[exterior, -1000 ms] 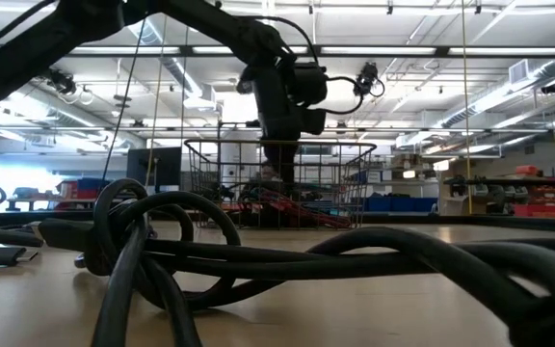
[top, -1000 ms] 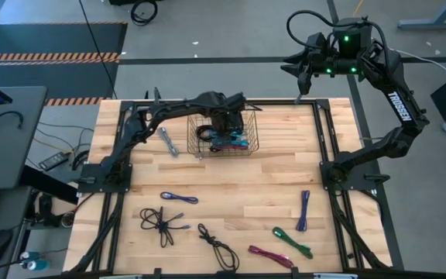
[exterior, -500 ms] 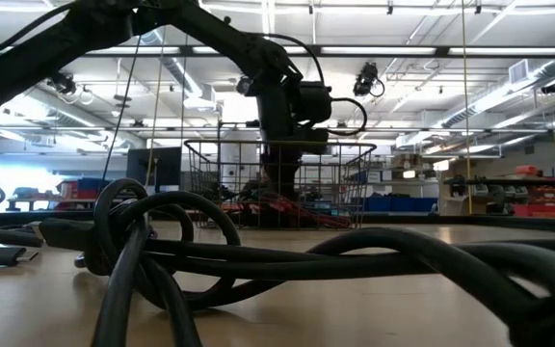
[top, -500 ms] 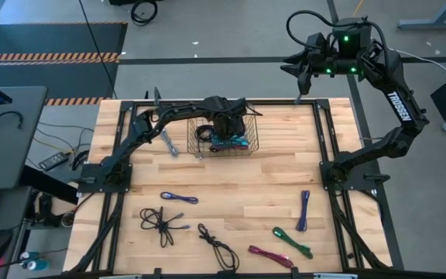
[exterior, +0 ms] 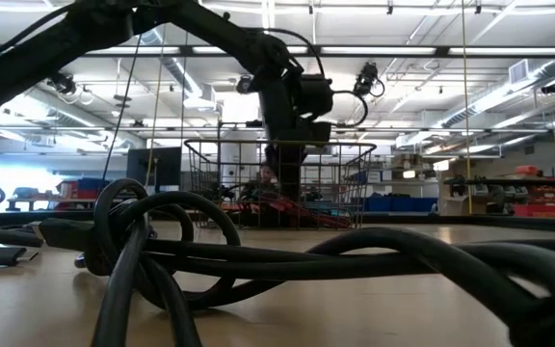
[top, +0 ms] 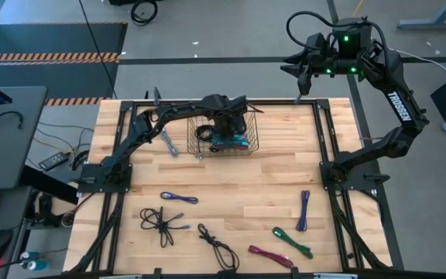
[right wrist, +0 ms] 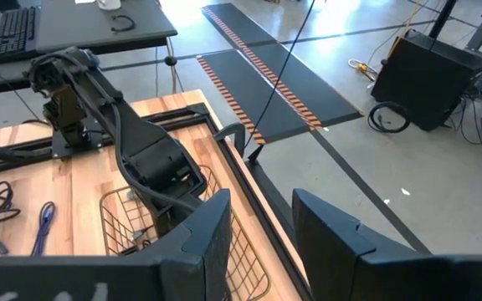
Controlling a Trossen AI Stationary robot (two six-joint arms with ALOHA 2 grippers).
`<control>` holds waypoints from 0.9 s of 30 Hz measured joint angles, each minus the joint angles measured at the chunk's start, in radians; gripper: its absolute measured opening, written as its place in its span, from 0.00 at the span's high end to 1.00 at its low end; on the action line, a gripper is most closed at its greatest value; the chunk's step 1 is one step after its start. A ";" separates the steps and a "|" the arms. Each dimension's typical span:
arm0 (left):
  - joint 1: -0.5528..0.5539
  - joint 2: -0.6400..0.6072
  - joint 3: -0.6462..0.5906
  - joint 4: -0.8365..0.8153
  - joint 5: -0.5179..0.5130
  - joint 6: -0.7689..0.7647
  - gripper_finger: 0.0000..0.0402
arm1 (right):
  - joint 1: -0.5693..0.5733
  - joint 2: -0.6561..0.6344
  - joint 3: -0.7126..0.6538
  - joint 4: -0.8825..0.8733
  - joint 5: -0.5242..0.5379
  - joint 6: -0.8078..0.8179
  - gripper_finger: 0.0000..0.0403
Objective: Pick and place USB-C Cables
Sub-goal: Put the blue charger cable into the wire basket, then put the violet charger cable into the wire basket
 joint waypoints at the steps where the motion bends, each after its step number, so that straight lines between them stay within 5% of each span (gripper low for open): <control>1: 0.000 -0.001 0.014 -0.004 0.000 -0.004 0.69 | 0.000 0.000 0.000 0.000 0.000 0.000 0.67; 6: 0.009 -0.003 0.133 -0.078 -0.006 -0.031 0.58 | 0.000 0.000 0.000 0.000 0.000 -0.005 0.67; 13: 0.016 -0.009 0.334 -0.344 -0.086 -0.121 0.55 | 0.000 0.000 0.000 0.000 0.001 -0.027 0.67; 19: 0.014 -0.102 0.281 -0.557 -0.226 -0.405 0.57 | 0.000 0.000 0.000 0.000 0.003 -0.048 0.67; 27: -0.022 -0.254 0.254 -0.550 -0.360 -0.613 0.57 | 0.000 0.000 0.000 0.000 0.004 -0.087 0.67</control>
